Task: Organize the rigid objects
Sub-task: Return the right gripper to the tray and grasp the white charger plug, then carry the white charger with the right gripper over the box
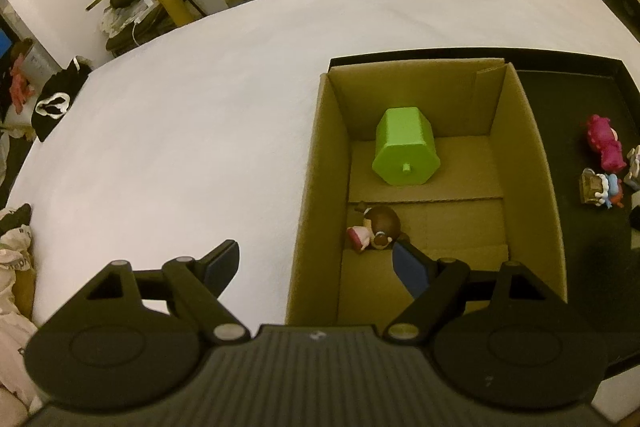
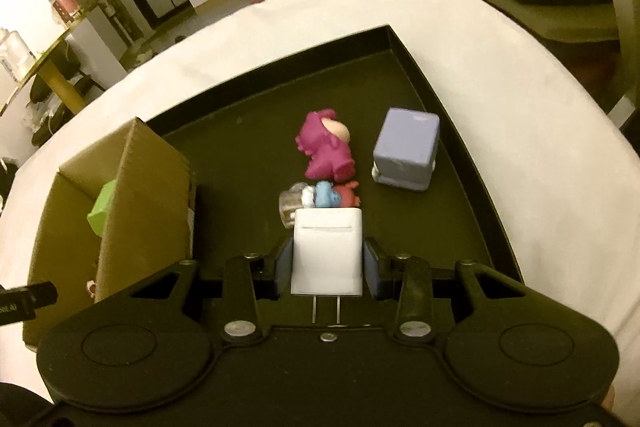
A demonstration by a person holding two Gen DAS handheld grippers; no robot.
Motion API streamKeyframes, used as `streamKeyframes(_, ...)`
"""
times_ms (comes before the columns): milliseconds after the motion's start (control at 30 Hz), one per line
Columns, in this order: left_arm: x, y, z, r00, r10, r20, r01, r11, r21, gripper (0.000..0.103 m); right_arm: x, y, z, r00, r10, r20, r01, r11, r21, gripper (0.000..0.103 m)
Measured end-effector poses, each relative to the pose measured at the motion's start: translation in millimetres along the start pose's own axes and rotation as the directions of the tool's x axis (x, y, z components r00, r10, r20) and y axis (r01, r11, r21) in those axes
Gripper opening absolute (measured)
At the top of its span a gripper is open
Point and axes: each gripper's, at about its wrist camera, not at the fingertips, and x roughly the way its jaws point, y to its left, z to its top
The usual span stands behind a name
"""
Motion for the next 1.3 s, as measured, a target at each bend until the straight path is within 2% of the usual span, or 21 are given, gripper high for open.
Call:
streamKeyframes(233, 3, 14, -7, 1.0, -0.031, -0.002, 0.031, 0.999, -0.037, 0.083, -12, 13, 9, 0.997, 0.046, 0.061, -0.044, 0.998, -0.036, 0.037)
streamKeyframes(833, 13, 43, -19, 0.992, -0.12, 0.033, 0.124, 0.982, -0.141, 0.083, -32, 77, 24, 0.992, 0.079, 0.095, -0.061, 0.981, -0.182, 0.037)
streamKeyframes(1133, 15, 55, -24, 0.977, -0.203, 0.068, 0.212, 0.961, -0.177, 0.079, -34, 119, 30, 0.986, 0.13, 0.101, -0.101, 0.961, -0.258, 0.037)
streamKeyframes(1233, 17, 56, -25, 0.971, -0.228, 0.073, 0.238, 0.954, -0.182, 0.072, -33, 132, 29, 0.986, 0.137, 0.091, -0.107, 0.955, -0.277, 0.037)
streamKeyframes(1300, 19, 57, -26, 0.966, -0.247, 0.072, 0.256, 0.949, -0.185, 0.063, -32, 140, 27, 0.986, 0.14, 0.089, -0.108, 0.949, -0.297, 0.037)
